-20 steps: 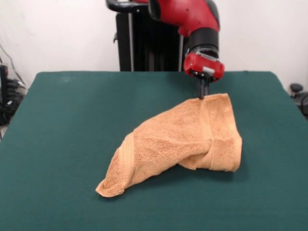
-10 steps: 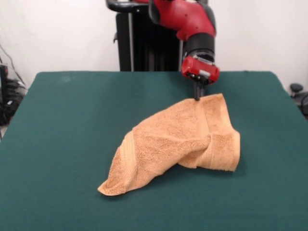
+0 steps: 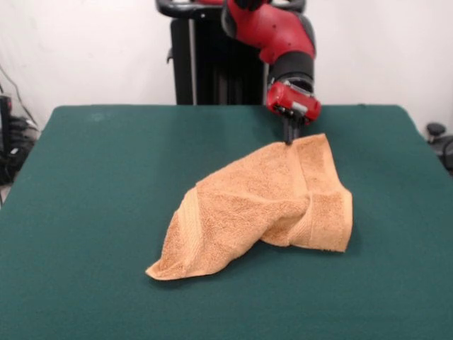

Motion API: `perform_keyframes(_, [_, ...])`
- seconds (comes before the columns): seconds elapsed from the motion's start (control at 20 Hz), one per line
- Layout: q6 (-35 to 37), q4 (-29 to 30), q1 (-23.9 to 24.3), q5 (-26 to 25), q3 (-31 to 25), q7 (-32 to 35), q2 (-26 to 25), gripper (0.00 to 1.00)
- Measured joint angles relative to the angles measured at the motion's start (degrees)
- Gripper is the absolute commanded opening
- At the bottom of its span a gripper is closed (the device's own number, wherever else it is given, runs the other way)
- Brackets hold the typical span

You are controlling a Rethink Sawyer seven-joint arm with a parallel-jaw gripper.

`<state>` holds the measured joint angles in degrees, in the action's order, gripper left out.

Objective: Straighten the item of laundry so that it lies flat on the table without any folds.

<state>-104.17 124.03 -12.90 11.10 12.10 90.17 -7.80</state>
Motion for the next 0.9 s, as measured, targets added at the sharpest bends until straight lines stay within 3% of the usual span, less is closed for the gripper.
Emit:
perform_keyframes(0.5, [-10.7, -0.8, -1.8, 7.0, -1.6, 0.0, -0.8, 0.00])
perform_keyframes(0.9, [-13.3, -1.5, -3.5, 9.9, -2.7, 0.0, -1.7, 0.00])
